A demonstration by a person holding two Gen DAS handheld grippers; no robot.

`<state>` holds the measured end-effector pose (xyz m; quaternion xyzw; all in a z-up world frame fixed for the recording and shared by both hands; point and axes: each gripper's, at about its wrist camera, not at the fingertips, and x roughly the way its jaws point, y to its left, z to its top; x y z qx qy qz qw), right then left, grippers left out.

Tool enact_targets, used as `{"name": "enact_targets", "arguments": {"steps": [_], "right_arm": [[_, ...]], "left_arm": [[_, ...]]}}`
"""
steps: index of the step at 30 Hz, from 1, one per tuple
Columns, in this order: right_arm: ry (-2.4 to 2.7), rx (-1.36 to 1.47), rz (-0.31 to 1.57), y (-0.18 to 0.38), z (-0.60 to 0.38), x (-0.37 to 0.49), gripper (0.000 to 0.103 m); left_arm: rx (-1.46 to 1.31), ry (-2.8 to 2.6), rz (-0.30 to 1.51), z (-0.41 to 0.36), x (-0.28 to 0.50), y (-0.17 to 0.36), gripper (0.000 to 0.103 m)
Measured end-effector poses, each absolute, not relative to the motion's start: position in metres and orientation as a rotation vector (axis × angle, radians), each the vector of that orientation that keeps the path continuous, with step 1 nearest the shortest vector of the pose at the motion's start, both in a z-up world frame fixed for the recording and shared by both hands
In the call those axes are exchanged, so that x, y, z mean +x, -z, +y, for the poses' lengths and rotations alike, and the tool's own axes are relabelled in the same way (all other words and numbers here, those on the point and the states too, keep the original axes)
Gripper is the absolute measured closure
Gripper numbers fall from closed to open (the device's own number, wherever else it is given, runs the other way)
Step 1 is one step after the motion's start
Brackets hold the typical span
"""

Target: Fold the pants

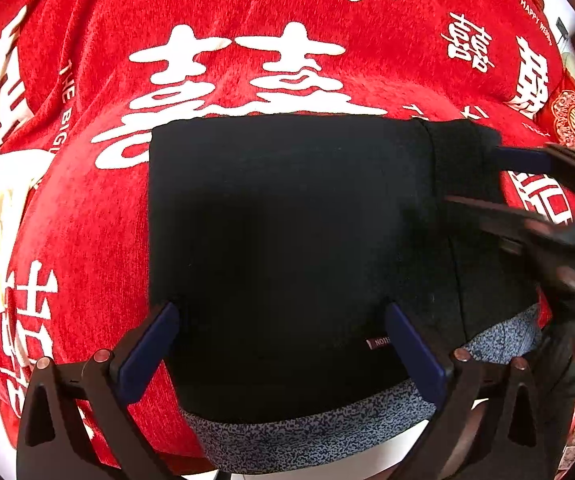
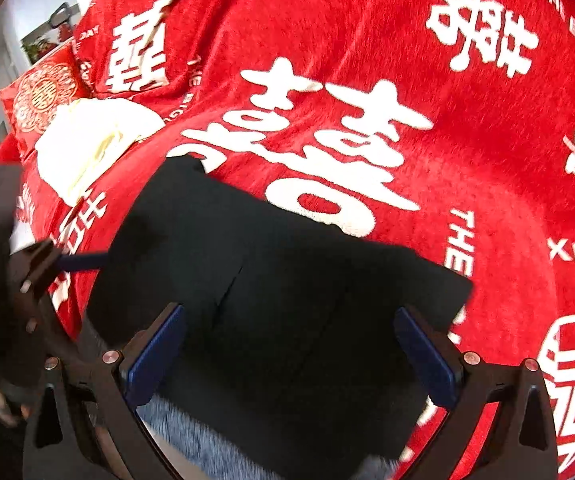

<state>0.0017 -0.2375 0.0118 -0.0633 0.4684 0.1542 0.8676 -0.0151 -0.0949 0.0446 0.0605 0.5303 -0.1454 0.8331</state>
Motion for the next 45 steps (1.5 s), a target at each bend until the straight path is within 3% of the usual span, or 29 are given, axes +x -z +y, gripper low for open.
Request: {"name": "enact_targets", "arguments": {"steps": [4, 11, 16, 25, 34, 45], "right_arm": [[-0.246, -0.244, 1.028, 0.012, -0.222, 0.016, 0.000], [-0.324, -0.222, 0.941, -0.029, -0.211, 0.006, 0.000], [-0.302, -0.421, 1.010, 0.010, -0.170, 0.035, 0.000], [-0.306, -0.242, 0.898, -0.040, -0.243, -0.029, 0.000], [-0.143, 0.032, 0.993, -0.013, -0.361, -0.083, 0.000], [-0.297, 0.236, 1.018, 0.027, -0.343, -0.040, 0.000]], "left_arm": [[0.141, 0.313, 1.120, -0.096, -0.016, -0.043, 0.001], [0.077, 0.335, 1.127, -0.078, -0.033, -0.043, 0.001], [0.046, 0.346, 1.141, -0.075, -0.029, -0.039, 0.001], [-0.037, 0.371, 1.205, -0.049, -0.010, -0.038, 0.000], [-0.015, 0.383, 1.244, -0.070, 0.009, -0.031, 0.000], [-0.022, 0.364, 1.233, -0.072, 0.011, -0.023, 0.000]]}}
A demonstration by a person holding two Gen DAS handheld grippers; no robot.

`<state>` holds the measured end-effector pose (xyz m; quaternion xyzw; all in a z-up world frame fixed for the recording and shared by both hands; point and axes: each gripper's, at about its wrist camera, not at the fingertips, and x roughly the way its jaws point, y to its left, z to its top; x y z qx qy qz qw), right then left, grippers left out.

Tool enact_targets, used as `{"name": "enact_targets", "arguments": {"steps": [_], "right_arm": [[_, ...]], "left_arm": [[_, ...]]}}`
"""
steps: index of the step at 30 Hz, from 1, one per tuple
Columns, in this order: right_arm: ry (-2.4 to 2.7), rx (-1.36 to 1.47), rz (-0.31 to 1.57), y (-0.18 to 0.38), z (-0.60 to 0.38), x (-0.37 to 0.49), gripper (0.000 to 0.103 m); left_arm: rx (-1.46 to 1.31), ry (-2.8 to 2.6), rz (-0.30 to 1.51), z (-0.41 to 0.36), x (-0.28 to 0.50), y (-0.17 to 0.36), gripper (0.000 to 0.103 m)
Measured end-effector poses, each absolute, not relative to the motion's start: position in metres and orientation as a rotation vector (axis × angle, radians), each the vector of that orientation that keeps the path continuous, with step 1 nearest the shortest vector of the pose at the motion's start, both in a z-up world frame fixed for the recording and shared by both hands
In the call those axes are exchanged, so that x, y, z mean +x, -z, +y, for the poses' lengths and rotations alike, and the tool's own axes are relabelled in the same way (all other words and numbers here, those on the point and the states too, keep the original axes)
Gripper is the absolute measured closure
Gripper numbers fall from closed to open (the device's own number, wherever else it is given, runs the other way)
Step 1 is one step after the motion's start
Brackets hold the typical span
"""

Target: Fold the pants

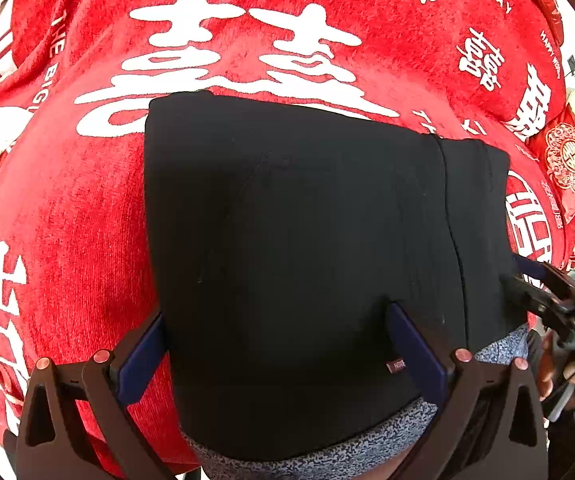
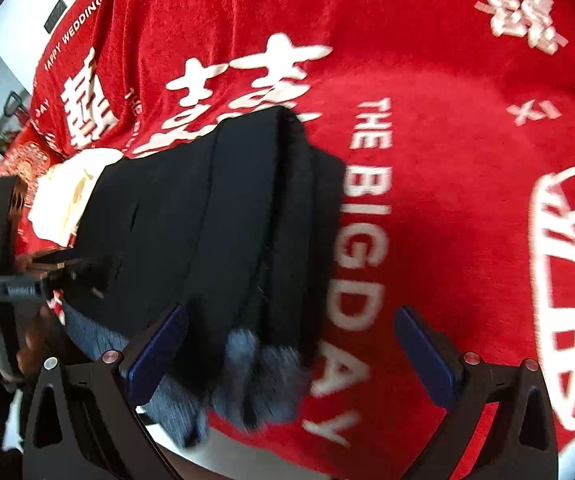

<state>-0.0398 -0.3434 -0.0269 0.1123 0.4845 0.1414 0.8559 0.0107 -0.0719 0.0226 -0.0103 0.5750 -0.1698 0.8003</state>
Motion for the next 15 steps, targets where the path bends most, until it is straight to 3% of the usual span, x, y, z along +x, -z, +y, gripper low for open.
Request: {"name": "enact_targets", "arguments": {"steps": [7, 15], "right_arm": [[-0.443, 0.419, 1.039, 0.043, -0.338, -0.031, 0.000], [-0.402, 0.237, 1.052, 0.038, -0.308, -0.028, 0.000]], "left_arm": [[-0.045, 0.374, 1.192, -0.068, 0.005, -0.020, 0.000], [-0.063, 0.405, 1.194, -0.064, 0.005, -0.019, 0.000]]}}
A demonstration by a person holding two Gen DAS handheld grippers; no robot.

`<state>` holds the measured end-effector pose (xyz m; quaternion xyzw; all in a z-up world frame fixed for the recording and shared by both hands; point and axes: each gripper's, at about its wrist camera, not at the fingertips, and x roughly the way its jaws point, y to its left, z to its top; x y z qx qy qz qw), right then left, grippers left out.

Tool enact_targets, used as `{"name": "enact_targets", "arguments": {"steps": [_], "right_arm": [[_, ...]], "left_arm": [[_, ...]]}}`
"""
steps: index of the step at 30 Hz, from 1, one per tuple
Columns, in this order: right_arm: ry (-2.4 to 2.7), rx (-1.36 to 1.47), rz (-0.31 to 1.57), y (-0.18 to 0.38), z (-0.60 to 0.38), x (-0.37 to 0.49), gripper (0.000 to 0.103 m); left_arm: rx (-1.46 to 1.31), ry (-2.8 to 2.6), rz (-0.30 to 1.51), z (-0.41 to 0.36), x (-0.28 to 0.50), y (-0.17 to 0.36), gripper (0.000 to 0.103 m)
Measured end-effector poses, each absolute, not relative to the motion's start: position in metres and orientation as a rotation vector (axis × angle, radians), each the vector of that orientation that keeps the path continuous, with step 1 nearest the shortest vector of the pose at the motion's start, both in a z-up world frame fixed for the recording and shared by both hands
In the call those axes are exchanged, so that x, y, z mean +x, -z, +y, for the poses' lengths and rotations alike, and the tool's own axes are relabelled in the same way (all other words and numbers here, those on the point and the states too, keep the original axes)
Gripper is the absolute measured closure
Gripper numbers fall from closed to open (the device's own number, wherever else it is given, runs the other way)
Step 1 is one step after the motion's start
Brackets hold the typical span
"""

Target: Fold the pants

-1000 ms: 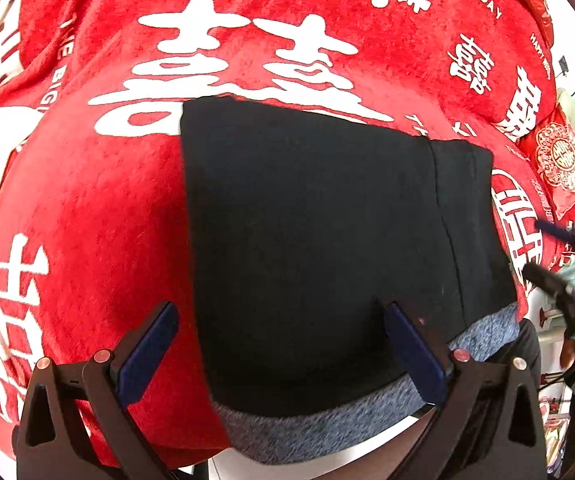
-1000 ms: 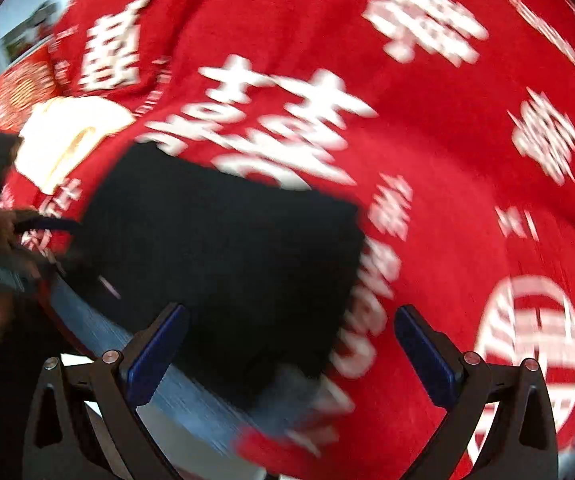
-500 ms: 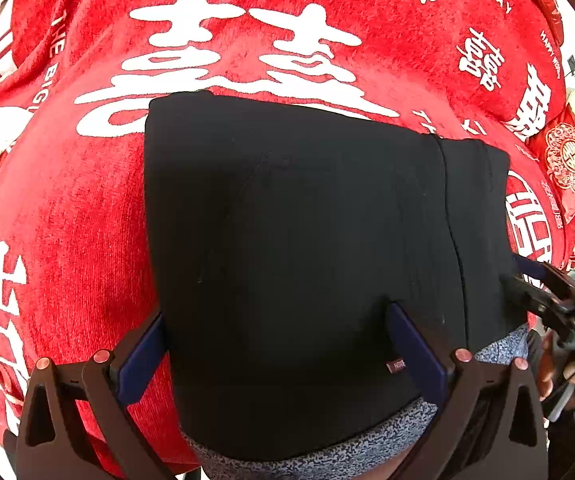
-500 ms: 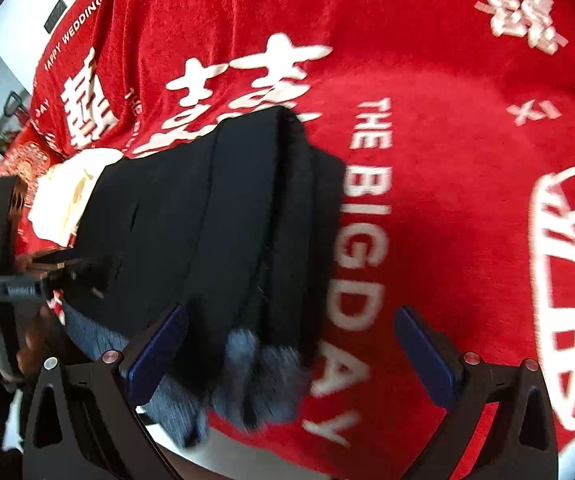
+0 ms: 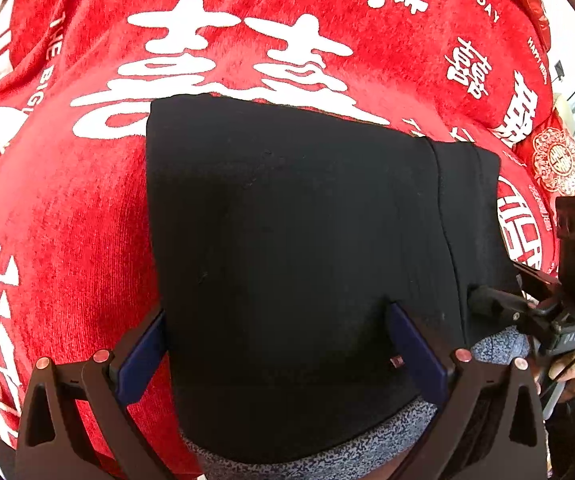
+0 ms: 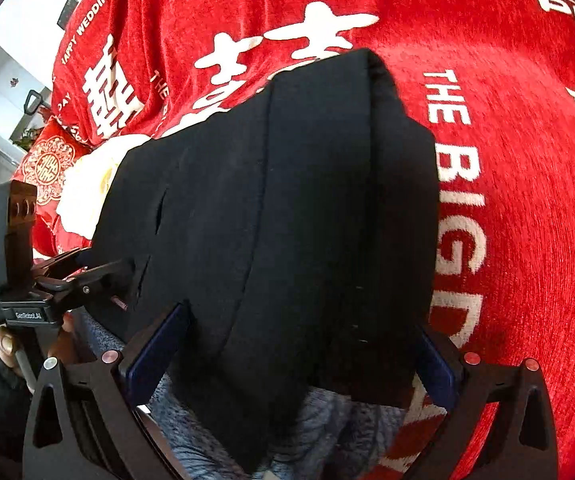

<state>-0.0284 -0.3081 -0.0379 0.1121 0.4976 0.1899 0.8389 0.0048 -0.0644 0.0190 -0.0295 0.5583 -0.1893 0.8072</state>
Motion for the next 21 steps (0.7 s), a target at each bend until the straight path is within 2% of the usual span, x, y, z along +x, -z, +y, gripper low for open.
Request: {"name": "enact_targets", "arguments": {"steps": [4, 8, 10, 14, 15, 16, 17, 18, 21], "right_arm": [[-0.408, 0.161, 1.024, 0.028, -0.300, -0.035, 0.009], [-0.414, 0.220, 1.039, 0.038, -0.310, -0.030, 0.008], [-0.430, 0.270, 1.035, 0.045, -0.311, -0.023, 0.000], [-0.389, 0.229, 1.019, 0.041, -0.301, -0.024, 0.000], [-0.395, 0.226, 1.020, 0.039, -0.301, -0.026, 0.001], [-0.400, 0.220, 1.020, 0.037, -0.302, -0.027, 0.002], [-0.407, 0.217, 1.021, 0.037, -0.303, -0.028, 0.002], [-0.407, 0.218, 1.022, 0.038, -0.304, -0.028, 0.002], [-0.396, 0.249, 1.015, 0.042, -0.307, -0.027, 0.001]], "left_arm": [[-0.058, 0.392, 1.197, -0.068, 0.005, -0.020, 0.000], [-0.091, 0.379, 1.192, -0.066, 0.009, -0.015, 0.000], [-0.089, 0.382, 1.193, -0.066, 0.010, -0.015, 0.000], [-0.056, 0.400, 1.160, -0.069, 0.002, -0.022, 0.013], [-0.055, 0.399, 1.157, -0.069, 0.001, -0.023, 0.013], [-0.058, 0.395, 1.156, -0.069, 0.001, -0.023, 0.012], [-0.069, 0.376, 1.161, -0.068, 0.003, -0.020, 0.002], [-0.081, 0.363, 1.169, -0.067, 0.005, -0.017, 0.000], [-0.127, 0.346, 1.182, -0.067, 0.012, -0.012, 0.000]]}}
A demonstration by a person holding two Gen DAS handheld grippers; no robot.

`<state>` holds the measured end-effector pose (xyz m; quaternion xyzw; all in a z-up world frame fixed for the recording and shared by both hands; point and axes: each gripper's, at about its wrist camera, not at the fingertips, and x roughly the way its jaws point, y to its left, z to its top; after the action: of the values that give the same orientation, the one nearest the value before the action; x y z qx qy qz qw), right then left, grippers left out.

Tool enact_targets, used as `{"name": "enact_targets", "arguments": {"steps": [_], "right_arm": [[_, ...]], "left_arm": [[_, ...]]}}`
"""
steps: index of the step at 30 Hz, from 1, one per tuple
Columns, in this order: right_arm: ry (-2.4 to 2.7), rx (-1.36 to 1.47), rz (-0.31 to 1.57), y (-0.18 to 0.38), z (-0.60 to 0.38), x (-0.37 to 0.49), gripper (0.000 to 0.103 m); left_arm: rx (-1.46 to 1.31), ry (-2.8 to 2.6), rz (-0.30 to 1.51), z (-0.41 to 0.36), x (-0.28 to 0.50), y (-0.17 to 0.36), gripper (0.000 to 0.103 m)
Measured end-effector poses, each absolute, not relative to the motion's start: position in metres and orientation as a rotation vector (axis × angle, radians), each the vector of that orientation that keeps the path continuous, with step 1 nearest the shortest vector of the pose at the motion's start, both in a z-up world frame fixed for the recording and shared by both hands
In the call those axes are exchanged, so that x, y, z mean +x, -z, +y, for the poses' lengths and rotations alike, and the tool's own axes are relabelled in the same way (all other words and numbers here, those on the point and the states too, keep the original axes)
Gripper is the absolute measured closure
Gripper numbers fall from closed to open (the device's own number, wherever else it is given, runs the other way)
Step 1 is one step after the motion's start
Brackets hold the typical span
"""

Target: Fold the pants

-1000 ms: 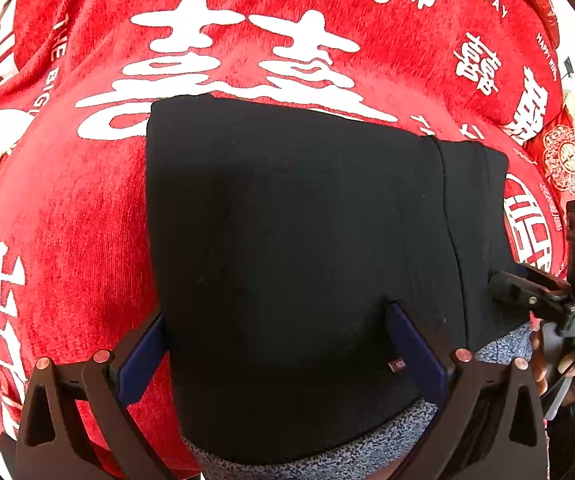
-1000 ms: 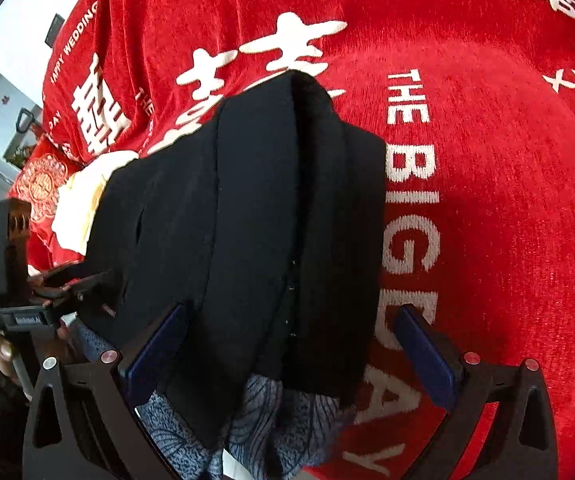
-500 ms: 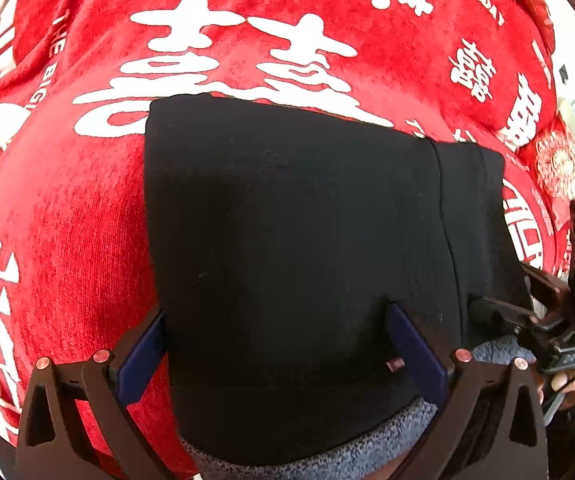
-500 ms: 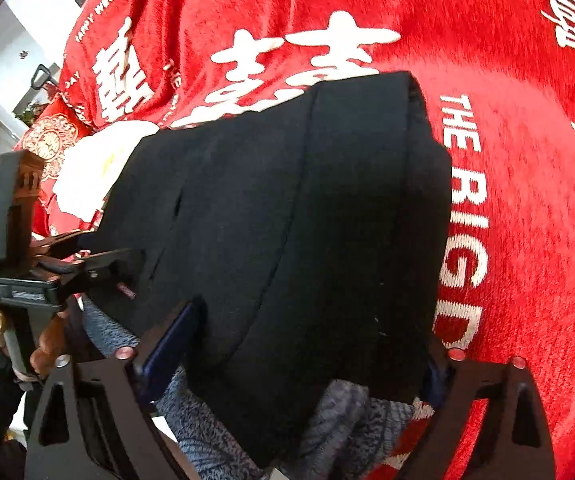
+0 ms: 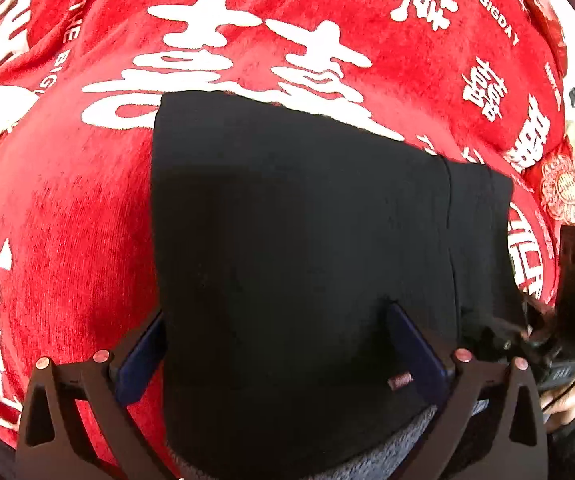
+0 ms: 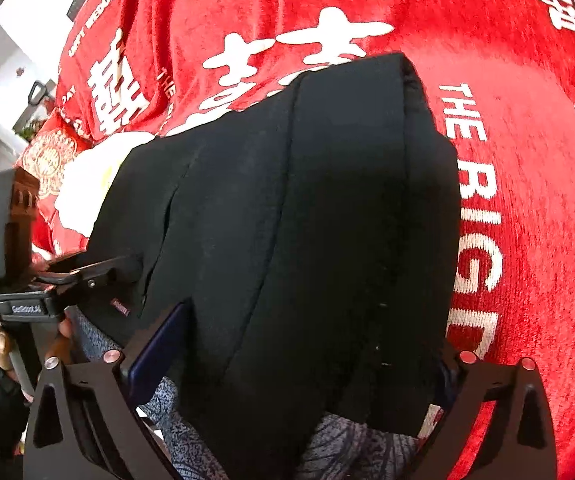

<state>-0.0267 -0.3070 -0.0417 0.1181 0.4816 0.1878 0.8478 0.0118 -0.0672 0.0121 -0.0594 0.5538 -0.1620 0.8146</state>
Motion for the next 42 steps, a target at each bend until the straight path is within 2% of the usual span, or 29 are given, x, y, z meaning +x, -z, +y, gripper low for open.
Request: {"name": "enact_targets", "arguments": {"steps": [1, 2, 3, 5, 6, 7, 8, 11, 20, 32, 42], "right_arm": [[-0.388, 0.252, 1.012, 0.042, -0.307, -0.027, 0.001], [-0.380, 0.252, 1.010, 0.041, -0.307, -0.028, 0.001], [-0.376, 0.246, 1.013, 0.039, -0.305, -0.028, 0.004], [-0.377, 0.220, 1.005, 0.030, -0.303, -0.030, 0.018], [-0.379, 0.218, 0.996, 0.026, -0.303, -0.031, 0.032], [-0.384, 0.221, 0.984, 0.020, -0.304, -0.033, 0.038], [-0.386, 0.221, 0.978, 0.017, -0.303, -0.034, 0.040], [-0.388, 0.205, 0.964, 0.008, -0.300, -0.036, 0.045], [-0.412, 0.178, 0.906, -0.021, -0.283, -0.040, 0.048], [-0.402, 0.177, 0.839, -0.059, -0.299, -0.008, 0.049], [-0.380, 0.191, 0.879, -0.060, -0.319, 0.045, 0.049]], "left_arm": [[-0.121, 0.349, 1.180, -0.069, 0.012, -0.013, 0.003], [-0.115, 0.358, 1.172, -0.071, 0.011, -0.015, 0.009], [-0.107, 0.367, 1.165, -0.072, 0.009, -0.018, 0.013], [-0.069, 0.377, 1.150, -0.077, 0.004, -0.026, 0.032], [-0.060, 0.373, 1.149, -0.078, 0.004, -0.030, 0.037], [-0.057, 0.366, 1.153, -0.078, 0.004, -0.032, 0.045], [-0.069, 0.365, 1.154, -0.076, 0.006, -0.036, 0.052], [-0.071, 0.369, 1.146, -0.076, 0.006, -0.045, 0.061], [-0.067, 0.392, 1.118, -0.076, 0.006, -0.063, 0.069], [-0.050, 0.409, 1.046, -0.098, 0.038, -0.099, 0.070], [-0.041, 0.403, 1.067, -0.118, 0.088, -0.091, 0.070]]}}
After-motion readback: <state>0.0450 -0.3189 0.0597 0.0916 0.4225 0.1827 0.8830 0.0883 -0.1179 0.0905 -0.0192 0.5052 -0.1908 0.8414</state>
